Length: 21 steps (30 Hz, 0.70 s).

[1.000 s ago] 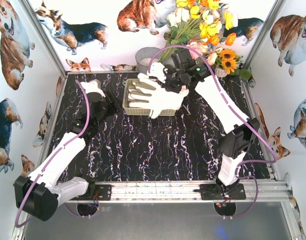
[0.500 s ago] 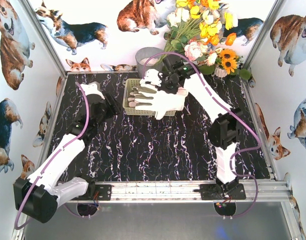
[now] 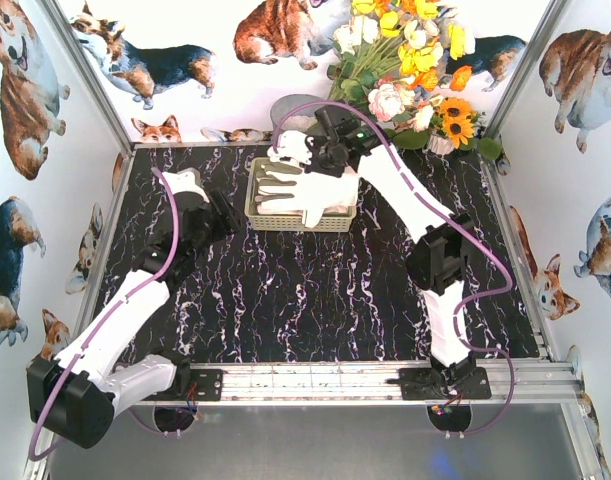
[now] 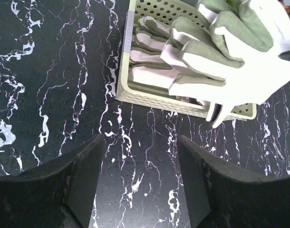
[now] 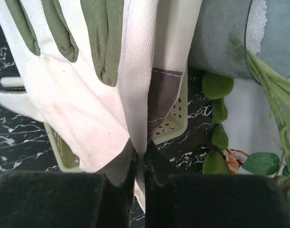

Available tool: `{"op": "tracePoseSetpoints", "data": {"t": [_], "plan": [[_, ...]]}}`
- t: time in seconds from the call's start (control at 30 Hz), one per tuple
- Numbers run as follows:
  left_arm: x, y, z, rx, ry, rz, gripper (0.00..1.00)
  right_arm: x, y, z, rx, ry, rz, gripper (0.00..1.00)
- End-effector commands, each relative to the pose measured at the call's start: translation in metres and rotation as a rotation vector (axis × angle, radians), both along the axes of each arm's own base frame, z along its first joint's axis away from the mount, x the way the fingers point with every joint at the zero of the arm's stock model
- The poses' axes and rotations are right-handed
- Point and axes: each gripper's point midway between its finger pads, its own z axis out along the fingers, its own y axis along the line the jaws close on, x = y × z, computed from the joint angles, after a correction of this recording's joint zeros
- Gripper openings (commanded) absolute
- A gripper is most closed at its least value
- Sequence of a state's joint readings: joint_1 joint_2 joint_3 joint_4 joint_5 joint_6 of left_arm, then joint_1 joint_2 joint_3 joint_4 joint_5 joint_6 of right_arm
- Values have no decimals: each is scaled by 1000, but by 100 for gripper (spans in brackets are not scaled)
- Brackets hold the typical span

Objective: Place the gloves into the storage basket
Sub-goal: Place the glove in the bin.

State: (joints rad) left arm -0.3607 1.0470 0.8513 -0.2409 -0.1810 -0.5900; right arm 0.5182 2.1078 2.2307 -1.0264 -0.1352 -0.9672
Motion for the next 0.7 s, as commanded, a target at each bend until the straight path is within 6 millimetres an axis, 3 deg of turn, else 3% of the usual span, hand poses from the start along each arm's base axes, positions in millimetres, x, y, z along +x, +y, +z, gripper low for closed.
{"op": "tracePoseSetpoints", "data": {"t": [0.0, 0.67], "plan": [[-3, 8, 2, 0, -10, 25, 58, 31, 11, 8, -13, -127, -6, 0], [-14, 13, -4, -11, 7, 42, 58, 69, 34, -41, 33, -134, -43, 0]]}}
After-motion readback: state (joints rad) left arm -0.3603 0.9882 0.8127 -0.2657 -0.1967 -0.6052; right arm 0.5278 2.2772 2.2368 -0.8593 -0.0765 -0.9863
